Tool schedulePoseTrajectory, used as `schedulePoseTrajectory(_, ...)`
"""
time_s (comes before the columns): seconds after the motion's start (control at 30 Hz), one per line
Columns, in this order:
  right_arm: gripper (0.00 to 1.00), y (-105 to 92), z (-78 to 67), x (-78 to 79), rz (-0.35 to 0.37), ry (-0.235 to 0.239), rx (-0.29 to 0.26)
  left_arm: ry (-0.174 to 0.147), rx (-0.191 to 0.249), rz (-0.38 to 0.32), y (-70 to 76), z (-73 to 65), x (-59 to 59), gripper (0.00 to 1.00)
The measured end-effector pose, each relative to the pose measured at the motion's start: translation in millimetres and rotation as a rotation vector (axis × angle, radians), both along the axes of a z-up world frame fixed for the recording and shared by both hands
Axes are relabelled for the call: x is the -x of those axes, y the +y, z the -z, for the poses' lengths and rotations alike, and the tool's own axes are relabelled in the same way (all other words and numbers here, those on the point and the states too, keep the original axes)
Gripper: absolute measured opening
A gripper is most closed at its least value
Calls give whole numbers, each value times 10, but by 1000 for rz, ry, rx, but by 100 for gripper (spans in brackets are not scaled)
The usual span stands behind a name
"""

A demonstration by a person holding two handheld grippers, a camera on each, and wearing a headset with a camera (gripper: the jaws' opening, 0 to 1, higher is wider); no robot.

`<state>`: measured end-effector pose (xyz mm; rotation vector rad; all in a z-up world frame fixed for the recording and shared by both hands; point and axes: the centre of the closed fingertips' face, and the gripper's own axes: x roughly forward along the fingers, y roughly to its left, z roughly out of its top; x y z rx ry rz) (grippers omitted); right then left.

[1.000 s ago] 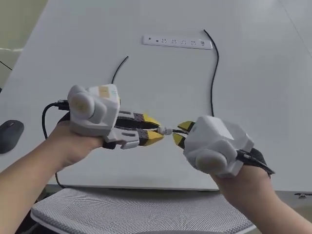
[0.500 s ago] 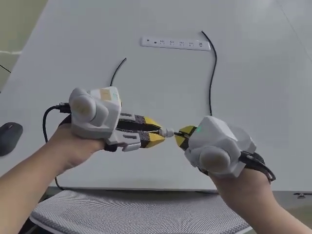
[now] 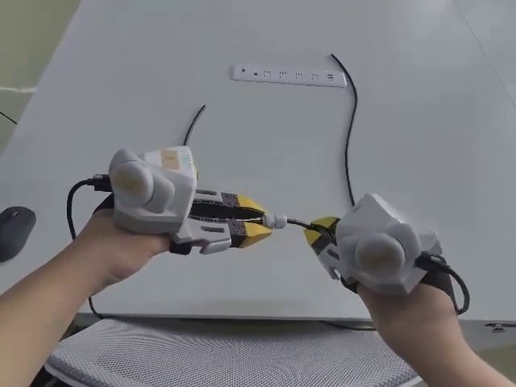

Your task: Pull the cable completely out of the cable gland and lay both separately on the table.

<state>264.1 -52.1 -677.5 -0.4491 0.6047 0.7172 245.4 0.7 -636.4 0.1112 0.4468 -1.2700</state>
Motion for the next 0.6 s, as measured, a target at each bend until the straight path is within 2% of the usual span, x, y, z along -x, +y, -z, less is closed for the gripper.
schedulePoseTrajectory(0.27,0,-232,143,-47,104,50,-44,-7,4,-1,-43,-14,6,15)
schedulePoseTrajectory(0.43,0,-342,278,-38,136,79,-43,-1,-3,0,-61,14,31,15)
schedulePoseTrajectory(0.6,0,-441,398,-23,196,126,-65,-5,-10,-7,-69,51,41,15)
